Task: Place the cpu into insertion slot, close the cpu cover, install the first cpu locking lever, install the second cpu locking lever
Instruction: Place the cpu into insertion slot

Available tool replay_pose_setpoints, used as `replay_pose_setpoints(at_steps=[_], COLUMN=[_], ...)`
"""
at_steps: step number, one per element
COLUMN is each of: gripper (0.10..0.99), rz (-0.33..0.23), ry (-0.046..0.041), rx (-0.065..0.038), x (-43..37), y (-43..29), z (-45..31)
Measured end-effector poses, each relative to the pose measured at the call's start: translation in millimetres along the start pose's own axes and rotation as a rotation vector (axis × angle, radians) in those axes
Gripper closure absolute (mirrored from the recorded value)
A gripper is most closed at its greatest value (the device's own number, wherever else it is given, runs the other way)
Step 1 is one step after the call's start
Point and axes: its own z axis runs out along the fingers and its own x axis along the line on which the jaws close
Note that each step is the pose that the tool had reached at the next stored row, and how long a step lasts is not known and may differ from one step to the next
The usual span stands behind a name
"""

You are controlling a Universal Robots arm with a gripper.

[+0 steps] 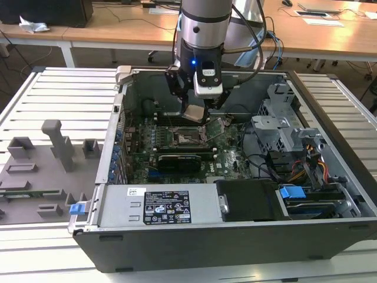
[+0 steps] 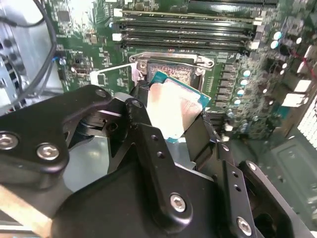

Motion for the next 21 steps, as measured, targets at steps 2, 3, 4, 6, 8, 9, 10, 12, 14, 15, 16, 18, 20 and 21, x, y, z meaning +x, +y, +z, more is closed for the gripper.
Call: replay_pose_setpoints(at_steps=[2, 3, 4, 6, 8, 9, 10, 12, 14, 15, 16, 18, 20, 21], gripper=[0.545, 0.545, 0.545, 0.545, 0.545, 0.545, 0.545, 0.545, 0.545, 0.545, 0.545, 0.545, 0.545, 0.545], rz=[0.037, 0.050, 0.068, 0.108, 0.154, 0.167, 0.179, 0.211, 0.264, 0.293, 0.313, 0.361, 0.407, 0.427], ry=[-0.0033, -0.0045, -0.0060, -0.0098, -0.0138, -0.0150, -0.0160, -0.0189, -0.0237, -0.0263, -0.0280, -0.0325, -0.0366, -0.0384], rx=[-0.001, -0.001, -0.001, -0.002, -0.003, -0.003, -0.003, -0.004, -0.005, -0.005, -0.005, -0.006, -0.007, -0.007], x=[0.0, 0.0, 0.0, 0.0, 0.0, -0.1, -0.1, -0.1, -0.1, -0.1, -0.1, -0.1, -0.1, -0.1], y=[0.0, -0.1, -0.1, -0.1, -0.2, -0.2, -0.2, -0.3, -0.3, -0.4, -0.4, -0.5, -0.5, -0.6], z=[0.5, 0.7, 1.0, 1.4, 2.0, 2.2, 2.4, 2.9, 3.7, 4.1, 4.5, 5.3, 6.1, 6.5])
